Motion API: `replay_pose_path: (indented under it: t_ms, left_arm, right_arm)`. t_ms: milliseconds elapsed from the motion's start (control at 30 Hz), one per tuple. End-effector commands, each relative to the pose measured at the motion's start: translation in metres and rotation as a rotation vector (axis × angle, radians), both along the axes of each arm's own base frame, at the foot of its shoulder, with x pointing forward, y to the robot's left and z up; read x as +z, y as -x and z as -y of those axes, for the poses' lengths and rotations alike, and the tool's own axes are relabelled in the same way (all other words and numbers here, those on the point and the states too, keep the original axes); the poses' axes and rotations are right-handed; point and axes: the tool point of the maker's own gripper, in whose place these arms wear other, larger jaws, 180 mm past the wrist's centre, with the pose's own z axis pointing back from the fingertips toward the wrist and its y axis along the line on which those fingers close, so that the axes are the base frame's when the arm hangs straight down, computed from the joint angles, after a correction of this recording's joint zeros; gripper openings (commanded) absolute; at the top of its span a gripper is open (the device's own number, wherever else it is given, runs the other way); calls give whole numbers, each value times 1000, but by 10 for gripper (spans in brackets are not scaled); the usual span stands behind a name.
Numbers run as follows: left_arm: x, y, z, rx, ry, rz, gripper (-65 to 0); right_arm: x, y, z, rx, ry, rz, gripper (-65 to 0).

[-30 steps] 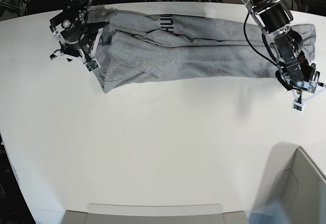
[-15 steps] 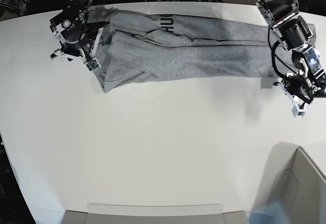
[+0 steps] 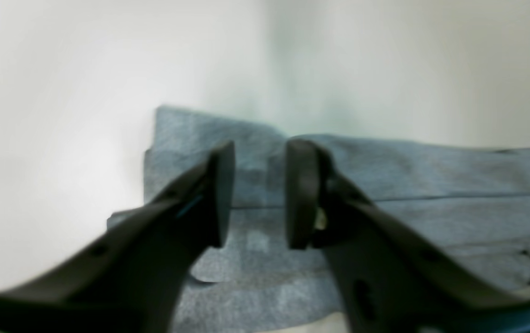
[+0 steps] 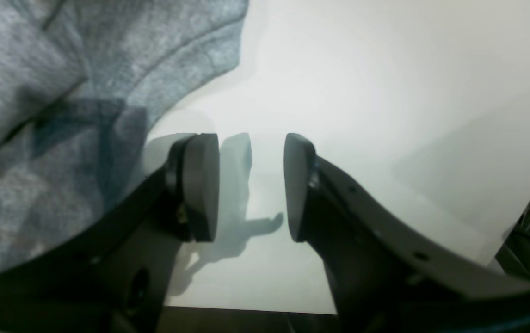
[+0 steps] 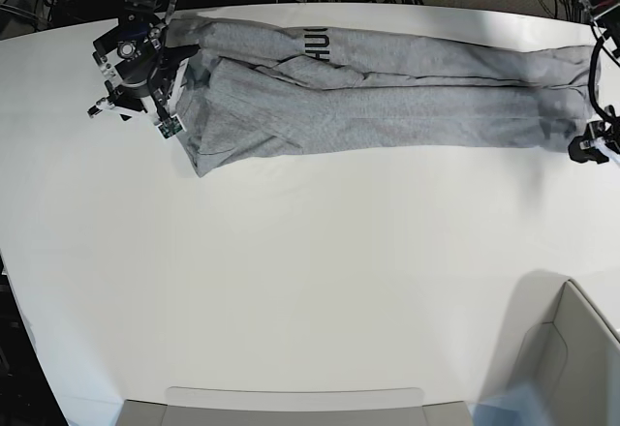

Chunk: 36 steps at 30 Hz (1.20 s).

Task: Fold the T-shirt properly
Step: 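Lower the left gripper onto the strip's end and pinch it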

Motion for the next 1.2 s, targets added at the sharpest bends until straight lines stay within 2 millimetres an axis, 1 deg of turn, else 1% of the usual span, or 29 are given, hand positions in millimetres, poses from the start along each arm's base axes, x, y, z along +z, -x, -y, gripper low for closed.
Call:
replay_pose_path:
  t_ms: [0,67,167,233,367,433,567,633,700,767,833,900,1167]
  left_arm:
    - [7,3,-15,13,-44,5,-395]
    - [-3,14,-22,34,-66,-12,-394]
    - [-11,22,-28,53,-81,-2,-391]
    - [-6,24,-35,57,-100,5,-391]
    - [-1,24,-41,55,-119,6,-391]
    - [6,22,-48,57,-140,15,-391]
    - [13,20,-58,57,-181,30,-391]
    - [3,29,-68,79,-206,-4,-391]
    - [-11,44,-79,109,-229,-51,-391]
    - [-17,48,-86,124,-250,-53,-391]
    - [-20,50,-87,123,-261,-53,-391]
    - [-26,51,-81,122,-246,-56,-391]
    - [-28,49,-77,126,-233,-49,-391]
  right_arm:
    - [5,-3,1,17,10,16,-416]
    - [5,-3,3,15,15,14,-416]
    - [6,-2,5,13,20,13,-416]
    - [6,-2,4,15,21,12,-416]
    - [4,-2,2,16,15,8,-416]
    - [-1,0,1,16,10,-8,-416]
    - [-11,4,3,14,5,-41,-416]
    - [-12,5,3,14,4,-45,-416]
    - [-12,5,3,14,4,-45,-416]
    - [-12,5,2,14,2,-45,-416]
    - [-12,4,2,16,2,-43,-416]
    - [-9,-1,3,14,5,-32,-416]
    - [-8,-2,3,14,5,-27,-416]
